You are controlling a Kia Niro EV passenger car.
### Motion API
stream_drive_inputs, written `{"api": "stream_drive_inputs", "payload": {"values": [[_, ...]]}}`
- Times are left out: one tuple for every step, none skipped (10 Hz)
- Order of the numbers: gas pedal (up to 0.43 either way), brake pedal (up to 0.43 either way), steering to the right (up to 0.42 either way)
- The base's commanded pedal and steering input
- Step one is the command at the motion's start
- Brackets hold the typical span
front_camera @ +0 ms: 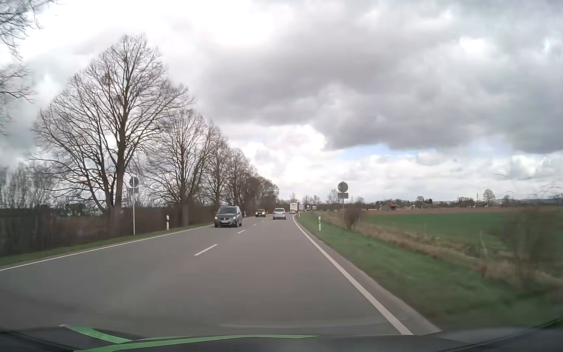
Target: Follow the waypoints while adhering to traffic rules and regulations
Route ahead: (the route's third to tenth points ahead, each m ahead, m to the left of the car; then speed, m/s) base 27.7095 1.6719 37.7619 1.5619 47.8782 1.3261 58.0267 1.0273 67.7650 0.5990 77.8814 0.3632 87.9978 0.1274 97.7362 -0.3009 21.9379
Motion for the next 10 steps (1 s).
{"api": "stream_drive_inputs", "payload": {"values": [[0.157, 0.0, 0.001], [0.157, 0.0, 0.0], [0.157, 0.0, 0.001], [0.157, 0.0, 0.001], [0.157, 0.0, 0.001], [0.157, 0.0, 0.001], [0.157, 0.0, 0.001], [0.157, 0.0, 0.001], [0.157, 0.0, 0.001], [0.157, 0.0, 0.001]]}}
